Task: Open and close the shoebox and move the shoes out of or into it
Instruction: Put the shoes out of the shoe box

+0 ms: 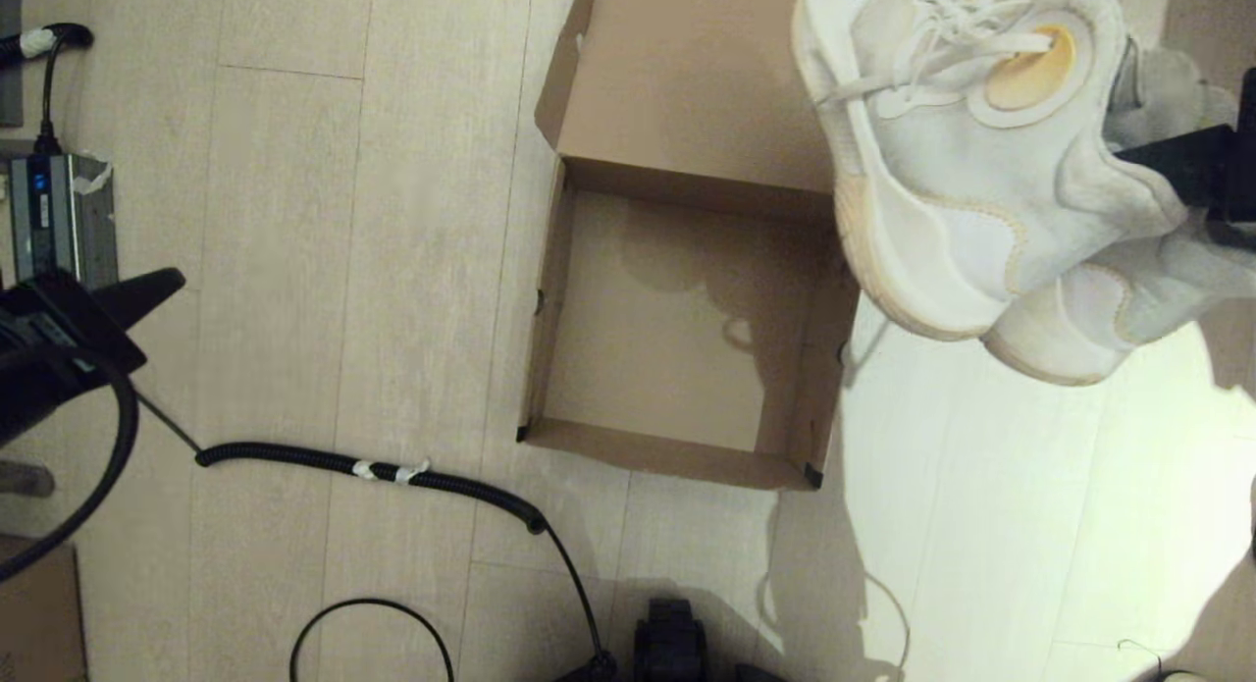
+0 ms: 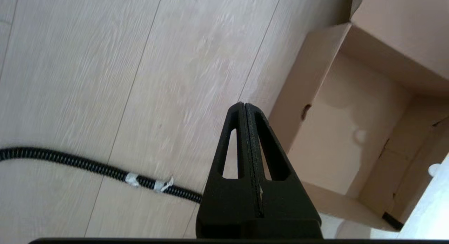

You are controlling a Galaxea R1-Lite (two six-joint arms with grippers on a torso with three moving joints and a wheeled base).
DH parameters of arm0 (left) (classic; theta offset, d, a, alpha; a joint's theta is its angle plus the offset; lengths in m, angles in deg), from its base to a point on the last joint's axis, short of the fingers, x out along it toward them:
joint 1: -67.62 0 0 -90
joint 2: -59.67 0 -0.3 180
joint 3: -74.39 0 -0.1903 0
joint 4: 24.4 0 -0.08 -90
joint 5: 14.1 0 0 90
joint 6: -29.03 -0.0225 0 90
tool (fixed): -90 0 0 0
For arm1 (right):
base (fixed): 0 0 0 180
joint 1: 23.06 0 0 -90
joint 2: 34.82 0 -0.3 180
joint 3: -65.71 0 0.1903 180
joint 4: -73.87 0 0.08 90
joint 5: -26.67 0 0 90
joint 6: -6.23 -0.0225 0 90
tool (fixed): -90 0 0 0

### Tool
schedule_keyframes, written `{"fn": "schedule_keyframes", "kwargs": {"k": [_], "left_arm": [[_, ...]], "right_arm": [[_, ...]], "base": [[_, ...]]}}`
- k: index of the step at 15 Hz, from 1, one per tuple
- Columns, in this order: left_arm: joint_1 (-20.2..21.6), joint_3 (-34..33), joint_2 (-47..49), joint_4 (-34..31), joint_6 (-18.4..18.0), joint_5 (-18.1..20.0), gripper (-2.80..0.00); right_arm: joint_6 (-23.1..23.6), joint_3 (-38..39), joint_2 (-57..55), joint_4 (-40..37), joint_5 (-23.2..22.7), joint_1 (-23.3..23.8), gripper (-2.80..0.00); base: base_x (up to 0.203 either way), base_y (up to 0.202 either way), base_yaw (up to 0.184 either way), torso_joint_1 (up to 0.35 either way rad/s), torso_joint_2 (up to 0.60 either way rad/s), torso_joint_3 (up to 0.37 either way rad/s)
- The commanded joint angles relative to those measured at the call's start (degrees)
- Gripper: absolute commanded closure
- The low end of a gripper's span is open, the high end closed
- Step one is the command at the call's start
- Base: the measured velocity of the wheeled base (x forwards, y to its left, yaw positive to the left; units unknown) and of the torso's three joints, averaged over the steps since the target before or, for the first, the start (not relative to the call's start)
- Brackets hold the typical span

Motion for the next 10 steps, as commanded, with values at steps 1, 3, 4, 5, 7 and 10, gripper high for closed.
{"fn": "schedule_keyframes", "kwargs": {"k": [1, 3, 4, 5, 7, 10], "left_arm": [[-0.4, 3.2, 0.6, -2.4, 0.1, 0.0, 0.00], [-1.1, 5.6, 1.0, -4.7, 0.0, 0.1, 0.00], [-1.1, 5.7, 1.1, -4.8, 0.0, 0.3, 0.00], [-1.1, 5.2, 1.1, -4.8, 0.0, 0.9, 0.00], [-1.1, 3.9, 1.2, -4.8, 0.1, 3.4, 0.00], [-1.1, 2.1, 4.1, -4.2, 0.4, 7.6, 0.00]], "right_arm": [[3.1, 1.1, 2.3, 0.0, -0.1, 7.2, 0.00], [7.4, 4.4, 2.2, 2.0, -0.5, 16.1, 0.00], [8.7, 7.7, 1.7, 5.3, -0.6, 18.8, 0.00], [10.5, 10.4, 0.5, 9.9, -0.6, 22.0, 0.00], [12.0, 11.6, -3.6, 16.7, -0.8, 27.0, 0.00], [12.5, 8.9, -12.0, 21.0, -1.9, 33.1, 0.00]], "base": [[0.000, 0.000, 0.000, 0.000, 0.00, 0.000], [0.000, 0.000, 0.000, 0.000, 0.00, 0.000], [0.000, 0.000, 0.000, 0.000, 0.00, 0.000], [0.000, 0.000, 0.000, 0.000, 0.00, 0.000], [0.000, 0.000, 0.000, 0.000, 0.00, 0.000], [0.000, 0.000, 0.000, 0.000, 0.00, 0.000]]}}
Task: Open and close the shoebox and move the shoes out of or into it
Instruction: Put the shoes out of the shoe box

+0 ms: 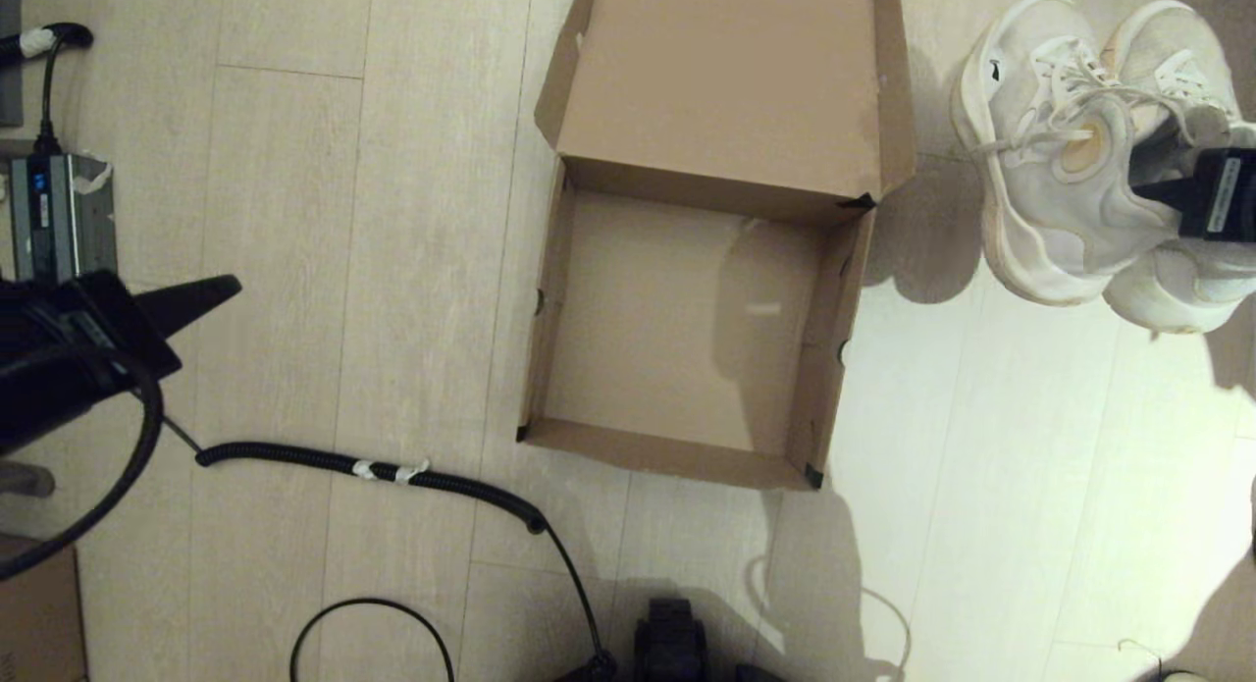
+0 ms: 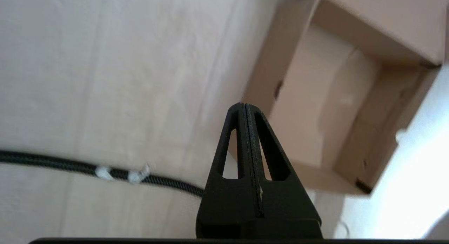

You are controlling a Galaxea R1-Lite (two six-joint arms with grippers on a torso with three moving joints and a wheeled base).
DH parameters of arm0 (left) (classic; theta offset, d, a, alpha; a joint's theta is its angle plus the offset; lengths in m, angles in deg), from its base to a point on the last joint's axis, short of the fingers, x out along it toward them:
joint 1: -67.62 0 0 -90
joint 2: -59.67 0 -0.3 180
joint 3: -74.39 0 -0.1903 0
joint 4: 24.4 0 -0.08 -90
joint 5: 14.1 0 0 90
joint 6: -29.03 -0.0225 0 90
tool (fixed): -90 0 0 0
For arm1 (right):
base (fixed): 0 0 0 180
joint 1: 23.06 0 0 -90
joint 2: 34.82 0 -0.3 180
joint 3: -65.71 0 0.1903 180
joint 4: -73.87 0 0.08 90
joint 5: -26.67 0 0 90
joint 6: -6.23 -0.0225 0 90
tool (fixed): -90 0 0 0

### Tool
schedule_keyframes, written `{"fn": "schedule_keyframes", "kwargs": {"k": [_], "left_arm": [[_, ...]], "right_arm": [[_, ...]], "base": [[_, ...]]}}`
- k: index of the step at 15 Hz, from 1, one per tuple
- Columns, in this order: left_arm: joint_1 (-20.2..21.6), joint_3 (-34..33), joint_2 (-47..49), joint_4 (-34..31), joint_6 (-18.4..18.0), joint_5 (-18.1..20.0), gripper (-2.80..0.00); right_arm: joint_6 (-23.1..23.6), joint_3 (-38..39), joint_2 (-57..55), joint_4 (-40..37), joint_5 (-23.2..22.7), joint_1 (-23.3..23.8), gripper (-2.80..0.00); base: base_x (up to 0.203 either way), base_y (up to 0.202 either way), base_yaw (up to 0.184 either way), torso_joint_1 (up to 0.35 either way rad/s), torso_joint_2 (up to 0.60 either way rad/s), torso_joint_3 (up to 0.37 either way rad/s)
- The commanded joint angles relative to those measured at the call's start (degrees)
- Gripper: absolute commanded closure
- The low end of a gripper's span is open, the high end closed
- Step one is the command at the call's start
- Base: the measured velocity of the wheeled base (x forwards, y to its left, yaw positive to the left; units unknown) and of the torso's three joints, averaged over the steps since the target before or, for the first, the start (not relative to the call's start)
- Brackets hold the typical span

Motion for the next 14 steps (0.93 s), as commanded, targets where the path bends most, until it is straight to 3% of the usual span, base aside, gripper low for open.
{"fn": "schedule_keyframes", "kwargs": {"k": [1, 3, 7, 8, 9, 14], "left_arm": [[0.0, -0.4, 4.0, 0.4, 0.4, 1.0, 0.00], [0.0, 0.3, 10.1, 3.4, 1.0, 1.8, 0.00], [-0.9, 2.5, 21.1, 15.5, 1.0, 2.0, 0.00], [-1.8, 2.6, 21.6, 16.0, 1.0, 2.0, 0.00], [-1.9, 2.5, 21.6, 16.1, 1.0, 2.0, 0.00], [-2.1, 0.9, 20.8, 16.3, 1.0, 1.6, 0.00]], "right_arm": [[0.1, -1.0, -6.8, 0.6, -0.2, 2.2, 0.00], [0.2, -0.1, -11.5, 4.4, -0.3, 2.7, 0.00], [2.1, 5.1, -19.2, 16.3, -0.3, 2.9, 0.00], [3.6, 5.4, -20.1, 16.8, -0.3, 2.9, -1.71], [3.7, 5.0, -20.9, 17.3, -0.2, 3.0, -2.80], [4.0, 5.4, -21.2, 17.7, -0.1, 3.2, -2.80]], "base": [[0.000, 0.000, 0.000, 0.000, 0.00, 0.000], [0.000, 0.000, 0.000, 0.000, 0.00, 0.000], [0.000, 0.000, 0.000, 0.000, 0.00, 0.000], [0.000, 0.000, 0.000, 0.000, 0.00, 0.000], [0.000, 0.000, 0.000, 0.000, 0.00, 0.000], [0.000, 0.000, 0.000, 0.000, 0.00, 0.000]]}}
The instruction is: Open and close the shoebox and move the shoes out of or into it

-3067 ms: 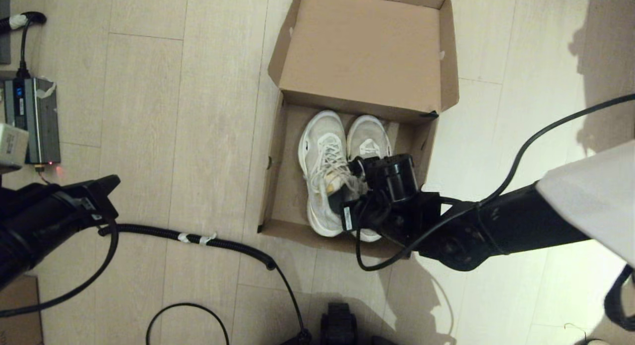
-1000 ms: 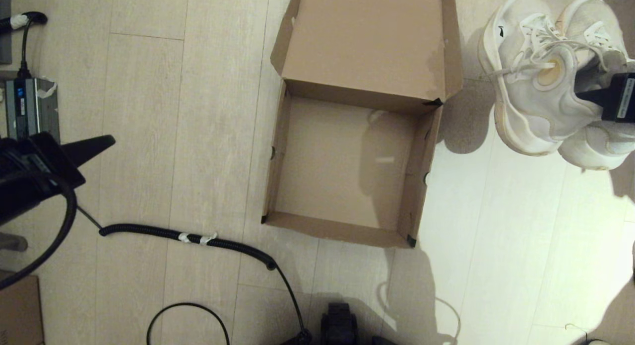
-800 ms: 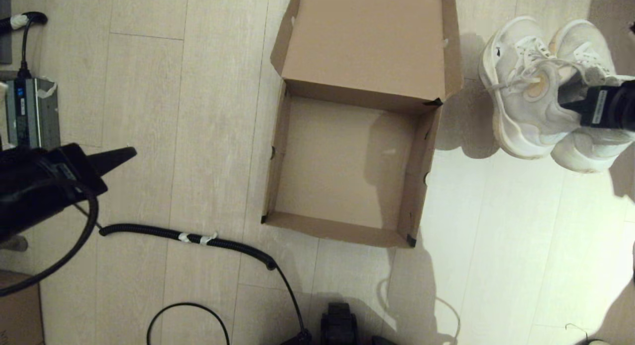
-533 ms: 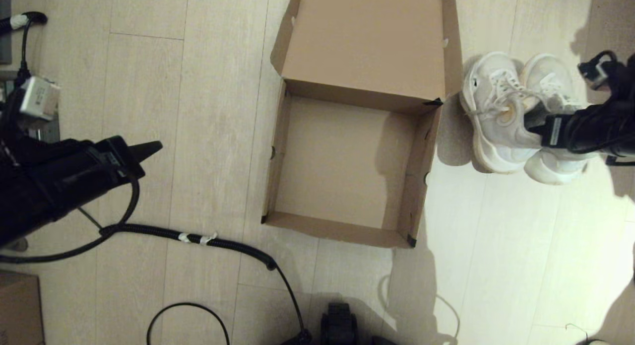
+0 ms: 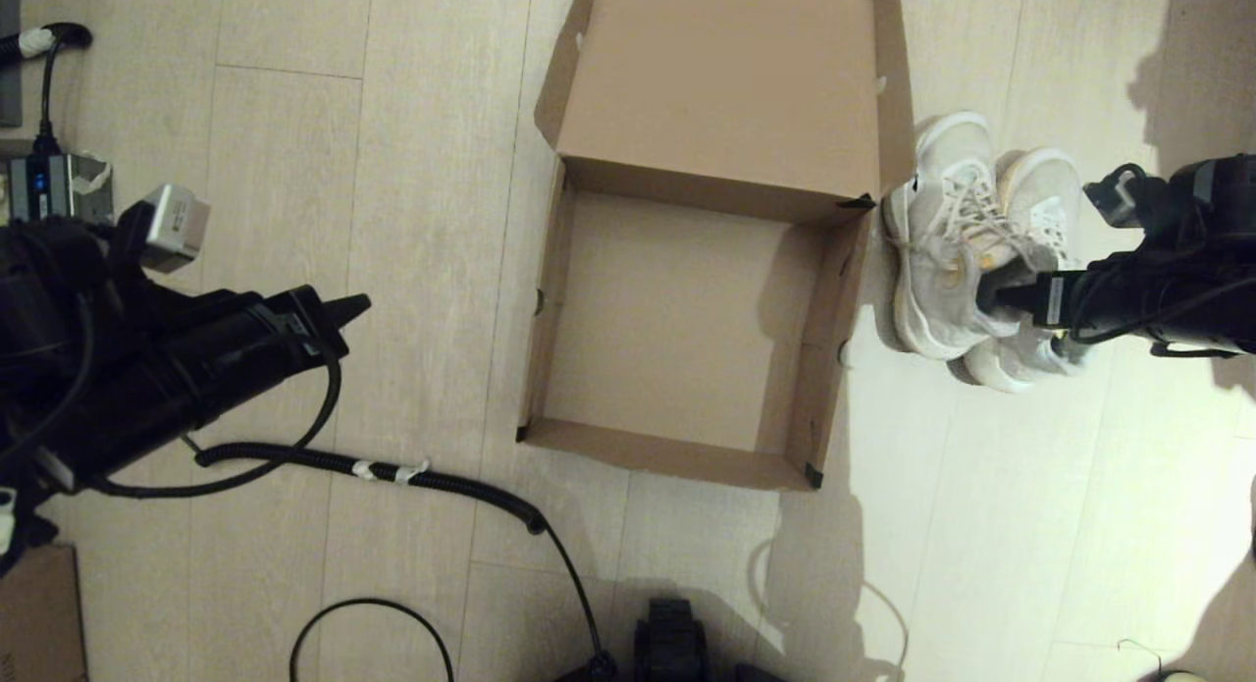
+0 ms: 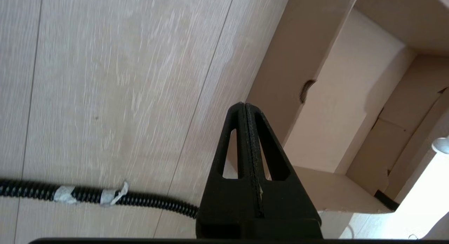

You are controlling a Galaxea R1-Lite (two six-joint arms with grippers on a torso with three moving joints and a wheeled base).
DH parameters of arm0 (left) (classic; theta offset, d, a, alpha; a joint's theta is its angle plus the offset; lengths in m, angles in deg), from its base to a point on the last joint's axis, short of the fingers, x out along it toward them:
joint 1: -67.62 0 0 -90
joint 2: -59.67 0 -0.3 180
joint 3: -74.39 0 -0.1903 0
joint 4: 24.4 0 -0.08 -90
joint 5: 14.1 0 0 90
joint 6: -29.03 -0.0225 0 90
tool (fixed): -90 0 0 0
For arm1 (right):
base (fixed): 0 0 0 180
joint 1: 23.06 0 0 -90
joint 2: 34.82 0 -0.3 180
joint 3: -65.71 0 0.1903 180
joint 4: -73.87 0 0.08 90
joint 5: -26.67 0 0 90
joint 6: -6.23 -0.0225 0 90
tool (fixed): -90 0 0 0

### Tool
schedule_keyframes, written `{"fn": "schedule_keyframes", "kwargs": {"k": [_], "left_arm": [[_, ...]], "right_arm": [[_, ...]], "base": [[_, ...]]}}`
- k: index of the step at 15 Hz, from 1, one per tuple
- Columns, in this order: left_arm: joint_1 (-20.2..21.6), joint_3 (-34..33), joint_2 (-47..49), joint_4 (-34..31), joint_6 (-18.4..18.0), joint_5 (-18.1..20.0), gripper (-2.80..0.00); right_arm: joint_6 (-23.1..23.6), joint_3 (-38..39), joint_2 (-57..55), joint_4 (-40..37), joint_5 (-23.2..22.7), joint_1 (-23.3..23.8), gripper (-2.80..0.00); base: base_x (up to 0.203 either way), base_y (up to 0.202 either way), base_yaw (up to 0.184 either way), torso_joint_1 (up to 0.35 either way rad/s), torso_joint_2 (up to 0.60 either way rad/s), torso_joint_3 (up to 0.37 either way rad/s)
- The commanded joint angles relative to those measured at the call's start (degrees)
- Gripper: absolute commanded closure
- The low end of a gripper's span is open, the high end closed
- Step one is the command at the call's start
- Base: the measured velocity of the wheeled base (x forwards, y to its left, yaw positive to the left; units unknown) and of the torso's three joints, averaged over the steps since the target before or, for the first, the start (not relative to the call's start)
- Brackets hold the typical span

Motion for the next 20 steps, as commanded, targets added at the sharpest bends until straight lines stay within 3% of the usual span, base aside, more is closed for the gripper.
{"fn": "schedule_keyframes", "kwargs": {"k": [1, 5, 8, 9, 10, 14, 17, 20], "left_arm": [[0.0, -1.3, -0.1, 0.3, 0.0, -0.1, 0.00], [0.9, -4.9, -6.6, -0.3, -0.3, -1.6, 0.00], [1.0, -8.1, -14.0, -0.5, -0.8, -7.6, 0.00], [1.0, -8.9, -17.3, -1.2, -1.8, -9.3, 0.00], [1.0, -9.5, -20.9, -3.0, -2.8, -10.6, 0.00], [1.1, -10.8, -37.1, -15.6, -7.2, -12.4, 0.00], [1.4, -13.9, -48.0, -30.3, -8.7, -12.7, 0.00], [1.5, -23.9, -53.6, -37.9, -9.6, -16.5, 0.00]], "right_arm": [[0.0, 0.4, 0.0, 0.0, 0.0, 0.2, -2.80], [-0.2, 3.8, 11.4, -1.0, -0.1, 0.8, -2.80], [-0.3, 8.5, 24.1, -3.4, 0.1, 0.9, -2.80], [-0.3, 10.1, 28.8, -4.4, 0.1, 0.9, -1.61], [-0.3, 11.8, 33.7, -6.0, 0.1, 0.9, 0.00], [-0.1, 20.4, 52.8, -12.4, -0.9, 0.8, 0.00], [1.5, 33.5, 61.3, -13.8, -2.6, 0.8, 0.00], [6.4, 47.8, 68.6, -13.9, 3.1, 0.8, 0.00]], "base": [[0.000, 0.000, 0.000, 0.000, 0.00, 0.000], [0.000, 0.000, 0.000, 0.000, 0.00, 0.000], [0.000, 0.000, 0.000, 0.000, 0.00, 0.000], [0.000, 0.000, 0.000, 0.000, 0.00, 0.000], [0.000, 0.000, 0.000, 0.000, 0.00, 0.000], [0.000, 0.000, 0.000, 0.000, 0.00, 0.000], [0.000, 0.000, 0.000, 0.000, 0.00, 0.000], [0.000, 0.000, 0.000, 0.000, 0.00, 0.000]]}}
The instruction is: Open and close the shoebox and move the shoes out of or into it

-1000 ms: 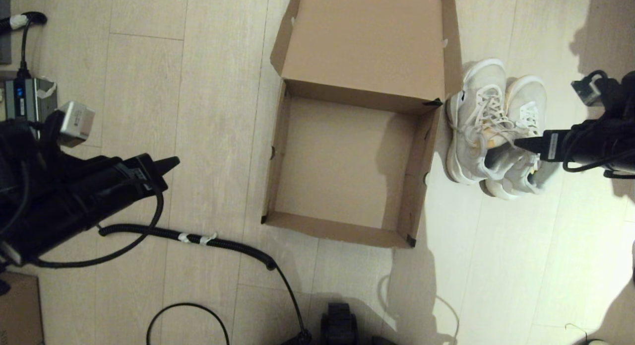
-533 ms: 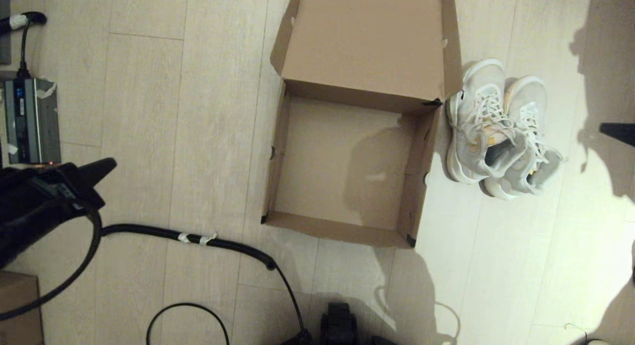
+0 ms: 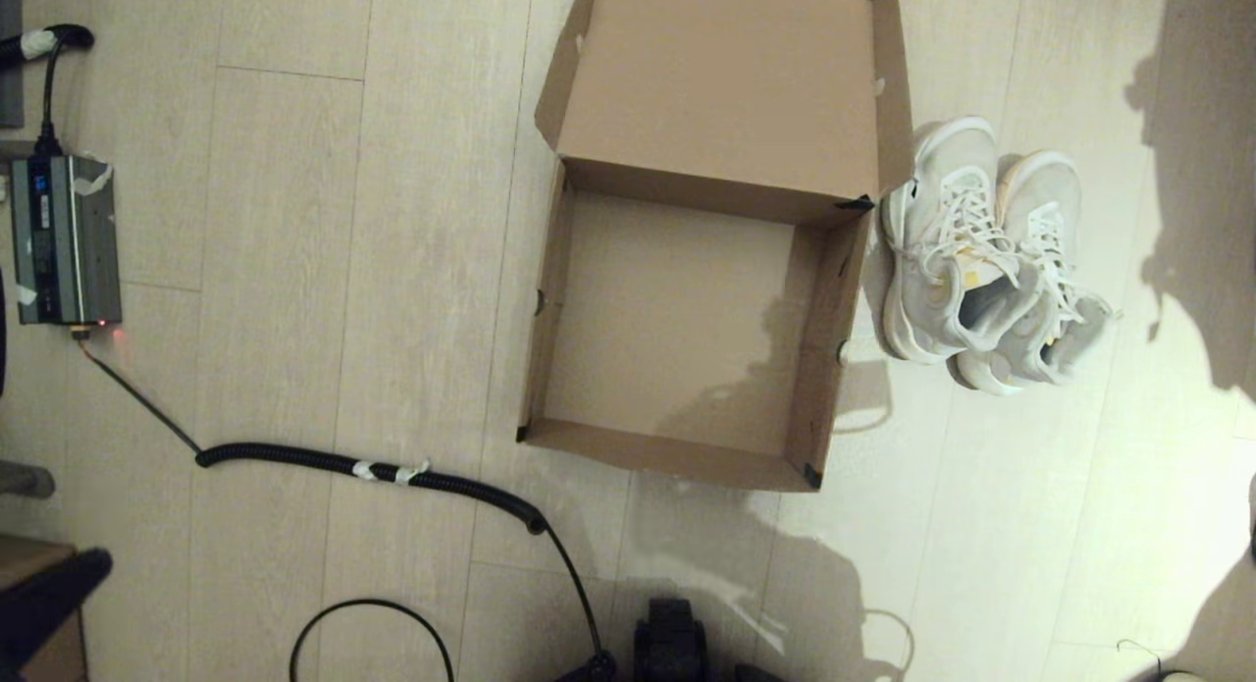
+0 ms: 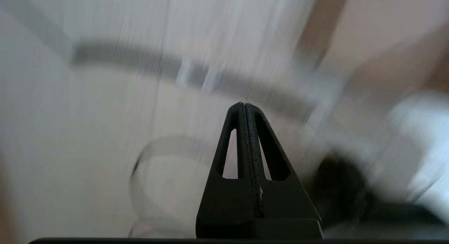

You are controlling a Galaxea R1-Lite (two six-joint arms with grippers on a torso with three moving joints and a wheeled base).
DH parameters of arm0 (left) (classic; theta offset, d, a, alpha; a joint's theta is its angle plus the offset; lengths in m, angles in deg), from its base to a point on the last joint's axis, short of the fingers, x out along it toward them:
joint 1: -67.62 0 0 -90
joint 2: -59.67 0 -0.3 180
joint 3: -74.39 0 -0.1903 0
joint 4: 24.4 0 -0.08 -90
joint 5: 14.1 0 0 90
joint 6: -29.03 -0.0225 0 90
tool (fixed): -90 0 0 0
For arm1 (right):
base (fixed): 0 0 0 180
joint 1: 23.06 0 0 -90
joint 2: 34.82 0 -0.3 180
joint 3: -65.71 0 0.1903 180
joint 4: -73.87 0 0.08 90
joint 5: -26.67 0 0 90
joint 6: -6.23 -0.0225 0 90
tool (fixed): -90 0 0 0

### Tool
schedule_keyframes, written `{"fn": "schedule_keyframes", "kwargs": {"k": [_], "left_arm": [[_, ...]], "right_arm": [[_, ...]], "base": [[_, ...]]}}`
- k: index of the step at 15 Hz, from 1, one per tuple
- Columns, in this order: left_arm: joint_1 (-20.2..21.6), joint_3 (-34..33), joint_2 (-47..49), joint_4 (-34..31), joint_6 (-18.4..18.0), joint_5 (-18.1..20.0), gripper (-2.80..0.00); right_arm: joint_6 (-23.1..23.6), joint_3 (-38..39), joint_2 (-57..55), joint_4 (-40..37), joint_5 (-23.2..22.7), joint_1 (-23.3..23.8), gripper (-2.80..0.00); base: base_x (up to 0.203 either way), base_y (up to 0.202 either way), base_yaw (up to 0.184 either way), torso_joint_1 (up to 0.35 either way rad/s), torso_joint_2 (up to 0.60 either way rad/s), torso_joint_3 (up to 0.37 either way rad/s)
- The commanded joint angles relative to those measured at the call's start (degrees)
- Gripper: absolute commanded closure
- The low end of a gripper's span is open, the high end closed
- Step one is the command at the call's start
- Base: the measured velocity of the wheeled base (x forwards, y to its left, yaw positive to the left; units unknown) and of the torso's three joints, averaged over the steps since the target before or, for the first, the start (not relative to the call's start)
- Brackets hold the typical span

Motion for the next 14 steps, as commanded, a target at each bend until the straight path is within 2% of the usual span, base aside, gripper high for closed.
{"fn": "schedule_keyframes", "kwargs": {"k": [1, 3, 5, 6, 8, 10, 11, 12, 13, 14], "left_arm": [[0.1, -6.8, -6.2, -1.8, -0.7, -2.0, 0.00], [0.1, -13.4, -8.7, -2.3, -2.6, -3.2, 0.00], [1.0, -18.1, -11.7, -2.5, -3.6, -3.3, 0.00], [1.1, -18.8, -13.4, -2.6, -3.7, -2.8, 0.00], [1.2, -19.1, -16.7, -2.8, -5.4, -1.1, 0.00], [2.2, -18.9, -20.8, -3.1, -15.2, -3.3, 0.00], [4.3, -18.6, -22.5, -3.7, -16.6, -4.5, 0.00], [6.4, -18.4, -23.6, -4.4, -16.6, -4.8, 0.00], [6.8, -18.3, -25.1, -4.7, -15.8, -4.6, 0.00], [6.3, -18.3, -28.0, -5.1, -15.6, -2.7, 0.00]], "right_arm": [[2.2, 7.4, 8.6, 0.0, 2.1, 0.0, 0.00], [5.5, 16.4, 16.3, -0.1, 3.5, 0.0, 0.00], [7.9, 23.9, 20.7, 0.1, 1.8, -0.1, 0.00], [8.2, 24.4, 21.2, 0.0, -2.0, -0.1, 0.00], [8.0, 24.1, 20.2, -0.7, -2.9, -3.8, 0.00], [5.9, 24.0, 18.3, -1.5, -2.8, -9.8, 0.00], [4.5, 24.2, 18.1, -1.8, -2.6, -10.6, 0.00], [3.9, 24.3, 19.5, -1.9, -2.4, -10.5, 0.00], [3.4, 24.3, 22.9, -1.9, -2.0, -10.5, 0.00], [3.2, 24.3, 28.3, -1.9, -1.8, -10.2, 0.00]], "base": [[0.000, 0.000, 0.000, 0.000, 0.00, 0.000], [0.000, 0.000, 0.000, 0.000, 0.00, 0.000], [0.000, 0.000, 0.000, 0.000, 0.00, 0.000], [0.000, 0.000, 0.000, 0.000, 0.00, 0.000], [0.000, 0.000, 0.000, 0.000, 0.00, 0.000], [0.000, 0.000, 0.000, 0.000, 0.00, 0.000], [0.000, 0.000, 0.000, 0.000, 0.00, 0.000], [0.000, 0.000, 0.000, 0.000, 0.00, 0.000], [0.000, 0.000, 0.000, 0.000, 0.00, 0.000], [0.000, 0.000, 0.000, 0.000, 0.00, 0.000]]}}
